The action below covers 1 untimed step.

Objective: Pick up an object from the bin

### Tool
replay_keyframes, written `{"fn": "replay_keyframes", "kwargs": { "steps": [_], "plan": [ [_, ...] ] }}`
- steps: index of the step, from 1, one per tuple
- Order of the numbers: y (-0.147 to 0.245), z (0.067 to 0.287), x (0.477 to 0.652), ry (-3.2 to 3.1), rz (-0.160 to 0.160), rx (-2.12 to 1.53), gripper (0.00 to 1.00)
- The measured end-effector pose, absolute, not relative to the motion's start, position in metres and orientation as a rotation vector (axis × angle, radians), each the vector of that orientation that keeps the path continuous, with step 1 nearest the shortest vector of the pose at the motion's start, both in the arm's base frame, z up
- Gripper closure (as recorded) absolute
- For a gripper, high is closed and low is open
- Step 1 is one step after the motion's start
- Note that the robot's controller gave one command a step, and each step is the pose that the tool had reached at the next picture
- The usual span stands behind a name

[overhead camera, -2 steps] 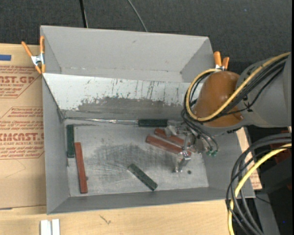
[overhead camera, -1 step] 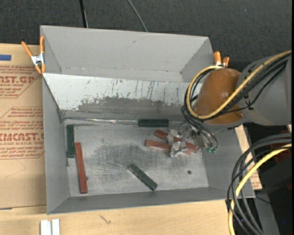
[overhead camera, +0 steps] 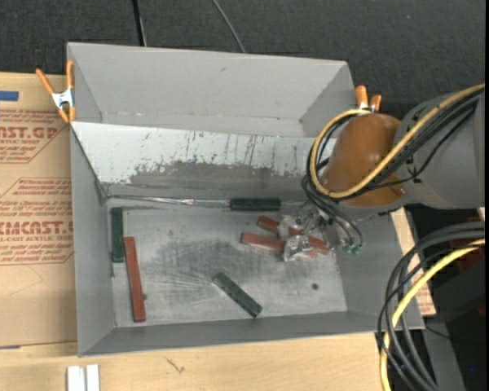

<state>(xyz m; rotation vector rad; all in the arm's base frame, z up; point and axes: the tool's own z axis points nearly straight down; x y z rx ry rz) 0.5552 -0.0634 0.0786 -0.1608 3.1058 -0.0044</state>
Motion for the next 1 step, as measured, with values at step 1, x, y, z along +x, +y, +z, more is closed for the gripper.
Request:
{"fn": "replay_keyframes", "kwargs": {
  "steps": [1],
  "plan": [
    [-0.0836,0.2188,0.5578,3.052,0.001,-0.741,1.0]
  ]
}}
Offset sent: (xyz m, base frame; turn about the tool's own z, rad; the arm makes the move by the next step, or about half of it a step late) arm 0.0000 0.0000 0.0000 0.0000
